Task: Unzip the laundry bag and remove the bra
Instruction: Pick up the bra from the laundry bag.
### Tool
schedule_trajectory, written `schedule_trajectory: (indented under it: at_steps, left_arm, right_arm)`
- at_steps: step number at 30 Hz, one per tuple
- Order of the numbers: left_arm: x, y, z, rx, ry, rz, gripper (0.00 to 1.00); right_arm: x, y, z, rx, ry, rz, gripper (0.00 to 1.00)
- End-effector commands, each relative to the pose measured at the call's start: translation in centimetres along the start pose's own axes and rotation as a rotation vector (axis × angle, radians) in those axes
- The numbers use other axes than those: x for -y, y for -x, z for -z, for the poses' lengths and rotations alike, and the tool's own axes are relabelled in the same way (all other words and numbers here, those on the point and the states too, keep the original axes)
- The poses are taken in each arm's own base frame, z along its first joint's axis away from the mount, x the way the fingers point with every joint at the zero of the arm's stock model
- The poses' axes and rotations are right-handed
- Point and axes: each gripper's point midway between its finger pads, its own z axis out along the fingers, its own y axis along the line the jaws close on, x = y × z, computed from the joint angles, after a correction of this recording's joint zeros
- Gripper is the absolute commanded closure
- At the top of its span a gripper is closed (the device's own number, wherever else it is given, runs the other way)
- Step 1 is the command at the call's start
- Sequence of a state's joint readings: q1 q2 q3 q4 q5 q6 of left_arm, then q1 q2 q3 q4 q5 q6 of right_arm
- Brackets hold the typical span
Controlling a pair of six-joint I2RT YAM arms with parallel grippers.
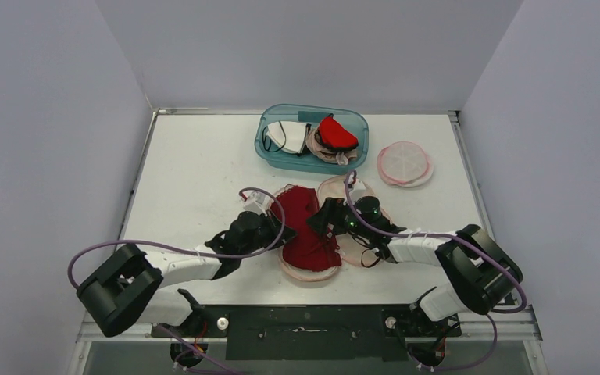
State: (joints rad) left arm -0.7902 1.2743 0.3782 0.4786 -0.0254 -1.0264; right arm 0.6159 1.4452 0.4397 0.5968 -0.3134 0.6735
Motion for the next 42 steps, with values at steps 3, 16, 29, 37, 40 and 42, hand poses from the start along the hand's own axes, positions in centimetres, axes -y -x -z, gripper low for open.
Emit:
schedule_trajectory:
  at_steps: [3, 16, 29, 37, 40, 42]
  left_arm:
    - [-1.5, -0.2, -2.0, 0.009, 0.047, -0.046, 1.0]
    - [-5.7, -1.2, -2.9, 0.011, 0.12, -0.028, 1.0]
    - [-2.5, -0.3, -1.9, 0.052, -0.031, 0.006, 1.0]
    - [-2.4, -0.4, -1.8, 0.05, -0.042, 0.007, 1.0]
    - [-2.4, -0.6, -1.9, 0.044, -0.051, 0.012, 1.0]
    - [-2.4, -0.8, -2.0, 0.038, -0.054, 0.016, 1.0]
  right_arm:
    - [-1.8, 1.6, -1.5, 0.01, 0.083, 0.012, 0.17]
    - [-0.8, 0.2, -2.4, -0.053, 0.058, 0.02, 0.18]
    - [-3.8, -0.8, -3.1, -0.125, 0.137, -0.013, 0.23]
    - [-2.6, -2.4, -4.1, -0.189, 0.073, -0.048, 0.23]
    - [-2.8, -2.8, -4.4, -0.199, 0.094, -0.066, 0.3]
    - [-2.9, -3.0, -4.7, -0.204, 0.099, -0.079, 0.38]
